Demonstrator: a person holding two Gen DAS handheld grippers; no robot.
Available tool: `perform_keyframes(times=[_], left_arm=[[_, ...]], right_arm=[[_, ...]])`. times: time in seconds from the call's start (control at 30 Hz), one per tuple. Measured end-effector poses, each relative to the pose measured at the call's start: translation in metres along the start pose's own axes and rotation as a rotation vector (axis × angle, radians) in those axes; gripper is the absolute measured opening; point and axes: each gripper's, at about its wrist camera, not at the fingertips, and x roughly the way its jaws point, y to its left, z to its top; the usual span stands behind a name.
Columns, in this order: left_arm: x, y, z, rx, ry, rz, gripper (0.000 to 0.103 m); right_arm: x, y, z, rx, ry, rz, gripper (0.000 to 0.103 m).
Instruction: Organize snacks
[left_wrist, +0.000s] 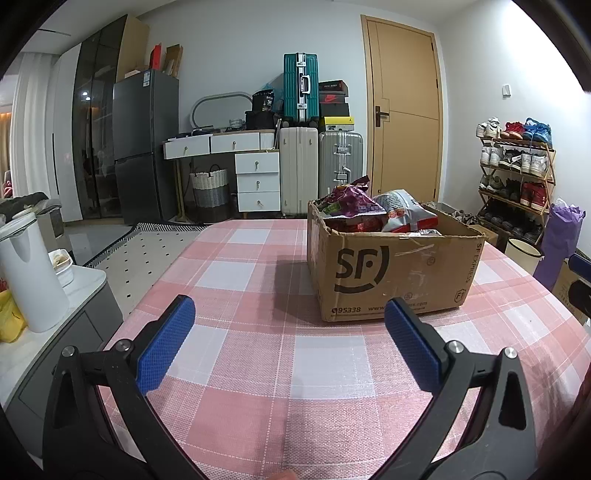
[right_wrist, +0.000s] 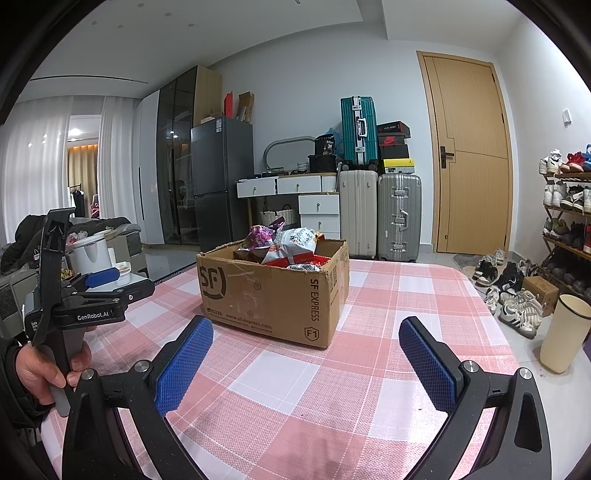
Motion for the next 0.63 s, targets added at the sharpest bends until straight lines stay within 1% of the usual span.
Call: perform_keyframes(times=[0.17,0.47,0.63], left_arm=[[-0.0036,-0.0023,-0.0002,0.007,-0.01,-0.002,0.102],[-0.0046,-0.0046,-0.0014,-0.007,-0.005,0.007,0.102],[-0.0047,-0.0048,-0.0017,-0.008,-0.02,0.001,0.102]], right_arm=[[-0.0001,0.0001,0.0003,0.0,-0.001,0.0,0.103],[0.0001,-0.0003,0.0003,0.0,0.0,0.0,0.103],[0.0,-0.0001,0.0005,0.0,0.0,0.0,0.103]])
